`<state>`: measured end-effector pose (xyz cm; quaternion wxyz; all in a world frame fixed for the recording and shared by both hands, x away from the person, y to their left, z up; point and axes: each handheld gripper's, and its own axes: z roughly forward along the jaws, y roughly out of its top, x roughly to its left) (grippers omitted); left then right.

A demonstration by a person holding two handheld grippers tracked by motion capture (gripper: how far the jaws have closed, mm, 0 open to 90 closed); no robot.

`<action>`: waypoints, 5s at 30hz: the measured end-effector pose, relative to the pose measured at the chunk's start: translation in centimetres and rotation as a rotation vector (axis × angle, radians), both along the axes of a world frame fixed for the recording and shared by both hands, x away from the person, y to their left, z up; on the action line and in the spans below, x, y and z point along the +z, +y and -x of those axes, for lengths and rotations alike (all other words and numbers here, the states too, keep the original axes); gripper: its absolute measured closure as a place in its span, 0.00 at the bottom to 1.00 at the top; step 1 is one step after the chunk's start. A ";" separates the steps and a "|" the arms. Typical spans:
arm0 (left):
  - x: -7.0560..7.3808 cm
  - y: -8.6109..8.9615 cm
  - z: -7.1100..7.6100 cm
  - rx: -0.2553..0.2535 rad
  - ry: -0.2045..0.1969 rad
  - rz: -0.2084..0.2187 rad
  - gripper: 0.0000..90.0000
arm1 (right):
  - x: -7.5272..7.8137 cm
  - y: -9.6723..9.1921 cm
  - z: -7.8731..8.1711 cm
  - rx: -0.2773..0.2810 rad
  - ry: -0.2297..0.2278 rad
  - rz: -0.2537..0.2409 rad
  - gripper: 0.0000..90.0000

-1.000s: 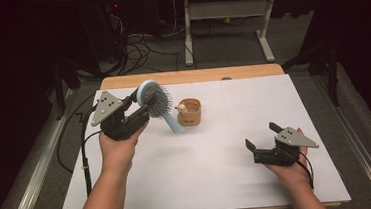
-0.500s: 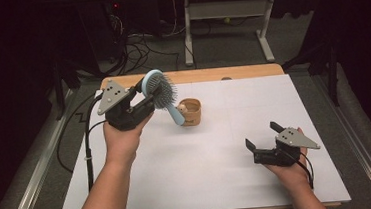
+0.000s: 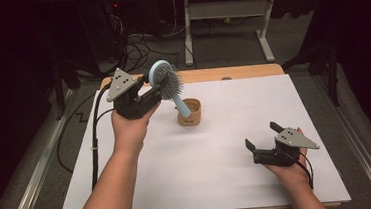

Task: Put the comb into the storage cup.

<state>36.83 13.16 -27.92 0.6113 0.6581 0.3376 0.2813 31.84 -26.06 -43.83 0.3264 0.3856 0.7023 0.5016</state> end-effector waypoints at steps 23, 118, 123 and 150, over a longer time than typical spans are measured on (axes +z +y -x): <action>-0.3 -2.2 -3.1 0.023 -0.013 0.026 0.64 | 0.1 -0.2 0.0 0.000 -0.008 -0.019 0.00; -6.2 -4.2 -6.3 0.081 0.073 0.001 0.64 | 0.1 -0.6 -0.1 -0.024 -0.016 -0.037 0.00; -6.4 -4.2 -6.2 0.083 0.074 0.005 0.64 | 0.1 -0.6 -0.1 -0.026 -0.015 -0.036 0.00; -7.3 -4.3 -7.0 0.083 0.090 0.014 0.64 | 0.1 -0.6 0.0 -0.023 -0.014 -0.040 0.00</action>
